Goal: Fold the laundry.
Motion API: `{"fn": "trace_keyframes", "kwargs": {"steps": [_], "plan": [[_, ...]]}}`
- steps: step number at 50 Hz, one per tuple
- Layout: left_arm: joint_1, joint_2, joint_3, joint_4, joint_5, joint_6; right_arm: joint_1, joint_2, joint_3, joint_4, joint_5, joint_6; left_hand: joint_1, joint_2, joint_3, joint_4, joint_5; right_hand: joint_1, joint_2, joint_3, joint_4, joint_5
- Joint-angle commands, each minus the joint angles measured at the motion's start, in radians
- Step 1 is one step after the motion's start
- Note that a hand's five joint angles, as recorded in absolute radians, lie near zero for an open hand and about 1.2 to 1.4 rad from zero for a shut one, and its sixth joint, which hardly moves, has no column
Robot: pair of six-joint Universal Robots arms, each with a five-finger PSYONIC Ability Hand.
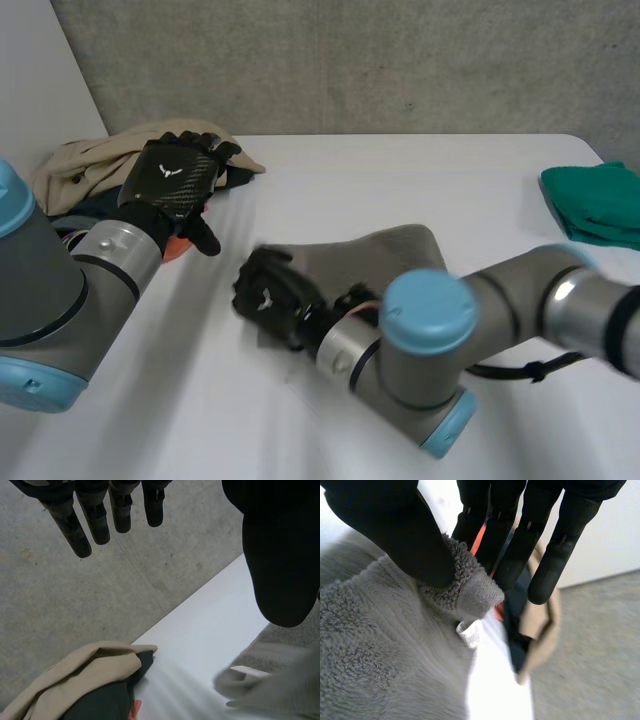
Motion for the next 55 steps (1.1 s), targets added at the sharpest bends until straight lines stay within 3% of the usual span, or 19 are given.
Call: {"fn": "trace_keyframes", "kwargs": {"steps": [1,2,6,11,18,19,20,24,29,33,37,43,49,53,54,55], "plan": [[0.009,-0.002,-0.013,0.000,0.002,0.002,0.007,0.006,0.004,0.006,0.168,0.020,-0.013,-0.034,-0.041,-0.029,-0.050,-0.901,-0.969,-0.984,-0.987,-0.958],[0.009,-0.002,-0.013,0.002,0.002,0.002,0.010,-0.029,0.020,0.008,0.232,0.064,-0.013,-0.034,-0.041,-0.029,-0.050,-0.935,-1.003,-1.018,-1.022,-0.992],[0.007,-0.002,-0.005,0.006,0.002,0.002,-0.065,-0.171,0.087,0.023,0.328,0.271,-0.013,-0.034,-0.041,-0.029,-0.050,-0.935,-1.003,-1.018,-1.022,-0.992],[-0.004,-0.002,0.007,0.018,0.002,0.002,-0.237,-0.309,0.173,0.158,0.325,0.482,-0.013,-0.034,-0.041,-0.029,-0.050,-0.935,-1.003,-1.018,-1.022,-0.992],[-0.046,-0.013,0.016,0.034,0.001,0.002,-0.340,-0.255,0.271,0.261,0.296,0.502,-0.013,-0.034,-0.041,-0.029,-0.050,-0.914,-0.981,-0.996,-1.000,-0.971],[-0.053,-0.015,0.016,0.035,0.001,0.002,-0.354,-0.249,0.280,0.258,0.296,0.490,-0.013,-0.034,-0.041,-0.029,-0.050,-0.823,-0.891,-0.906,-0.909,-0.880],[-0.059,-0.015,0.018,0.038,0.001,0.002,-0.383,-0.231,0.294,0.253,0.299,0.461,-0.013,-0.034,-0.041,-0.029,-0.050,-0.526,-0.594,-0.609,-0.612,-0.583],[-0.071,-0.016,0.020,0.043,-0.001,0.002,-0.418,-0.207,0.304,0.252,0.319,0.389,-0.013,-0.034,-0.041,-0.029,-0.050,0.284,0.216,0.201,0.198,0.227],[-0.071,-0.012,0.018,0.041,-0.001,0.002,-0.427,-0.218,0.299,0.175,0.392,0.352,-0.013,-0.034,-0.041,-0.029,-0.050,0.287,0.219,0.204,0.200,0.229],[-0.071,0.001,0.010,0.041,-0.001,0.003,-0.406,-0.310,0.290,0.049,0.425,0.336,-0.013,-0.034,-0.041,-0.029,-0.050,0.287,0.219,0.204,0.200,0.229],[-0.070,0.008,0.006,0.041,-0.004,0.005,-0.330,-0.365,0.268,0.043,0.391,0.289,-0.013,-0.034,-0.041,-0.029,-0.050,0.287,0.219,0.204,0.200,0.229],[-0.062,0.027,-0.002,0.040,-0.012,0.002,-0.054,-0.244,0.212,0.040,0.249,0.195,-0.013,-0.034,-0.041,-0.029,-0.050,0.287,0.219,0.204,0.200,0.229],[-0.056,0.028,-0.026,0.040,-0.012,0.000,0.028,-0.139,0.202,0.052,0.161,0.129,-0.013,-0.034,-0.041,-0.029,-0.050,0.287,0.219,0.204,0.200,0.229],[-0.057,0.027,-0.027,0.041,-0.013,0.000,0.022,-0.128,0.207,0.081,0.172,0.152,-0.013,-0.034,-0.041,-0.029,-0.050,-0.743,-0.811,-0.826,-0.830,-0.801],[-0.057,0.027,-0.025,0.041,-0.012,-0.002,0.022,-0.147,0.219,0.078,0.167,0.192,-0.013,-0.034,-0.041,-0.029,-0.050,-0.909,-0.976,-0.991,-0.995,-0.966],[-0.057,0.027,-0.023,0.041,-0.012,-0.002,0.017,-0.166,0.222,0.074,0.164,0.226,-0.013,-0.034,-0.041,-0.029,-0.050,-0.913,-0.981,-0.996,-0.999,-0.970]]}}
